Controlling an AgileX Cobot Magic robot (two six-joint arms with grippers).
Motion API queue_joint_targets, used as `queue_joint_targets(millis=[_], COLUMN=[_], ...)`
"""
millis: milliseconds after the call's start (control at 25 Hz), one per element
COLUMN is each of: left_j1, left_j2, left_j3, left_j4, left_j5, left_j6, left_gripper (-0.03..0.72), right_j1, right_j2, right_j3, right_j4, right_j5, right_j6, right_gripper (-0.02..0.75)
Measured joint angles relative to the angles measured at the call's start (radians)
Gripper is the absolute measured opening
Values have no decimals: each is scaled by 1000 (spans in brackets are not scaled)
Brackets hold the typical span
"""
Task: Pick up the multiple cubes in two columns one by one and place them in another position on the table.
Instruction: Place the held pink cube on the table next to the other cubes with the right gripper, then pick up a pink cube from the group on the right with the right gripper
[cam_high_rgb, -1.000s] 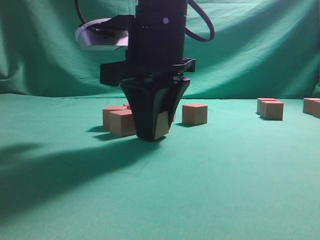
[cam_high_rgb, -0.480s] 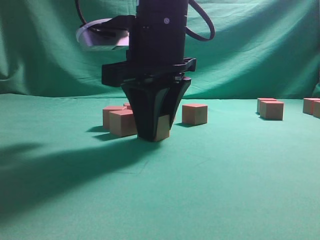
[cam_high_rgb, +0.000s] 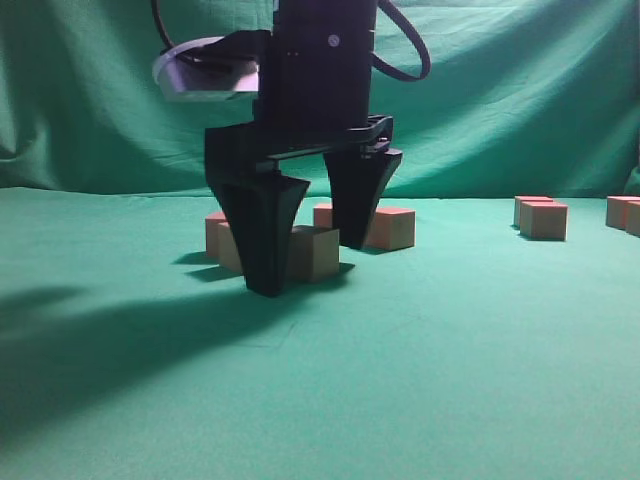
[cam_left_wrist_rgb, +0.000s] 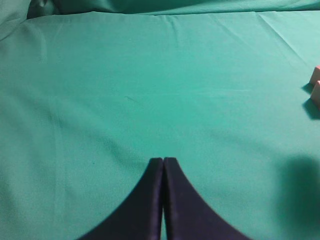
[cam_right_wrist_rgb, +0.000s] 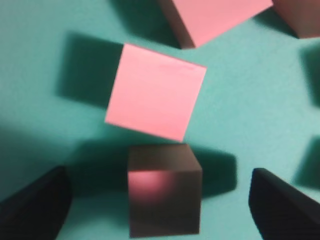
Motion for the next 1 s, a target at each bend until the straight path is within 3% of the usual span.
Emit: queue_joint_targets(millis=[200,280,440,520,640,840,1000], left_j1=[0,0,0,0,0,0,0], left_j2=[0,0,0,0,0,0,0], left_j3=[0,0,0,0,0,0,0], left_j4=[0,0,0,0,0,0,0], left_j5=[0,0,0,0,0,0,0], left_j6=[0,0,0,0,0,0,0], left_gripper=[0,0,0,0,0,0,0], right_j1=[4,4,4,4,4,-5,-75], right_j2=[-72,-121,-230,-292,-400,-579,-704], right_j3=[-2,-13,-55,-72,-76,-77,-77], right_j4=[-11,-33,-57,-58,-79,-233,-382], right_j5=[44,83,170,197,221,263,273], right_j6=[3,2,20,39,73,227,413], right_gripper=[671,613,618,566,568,568,568])
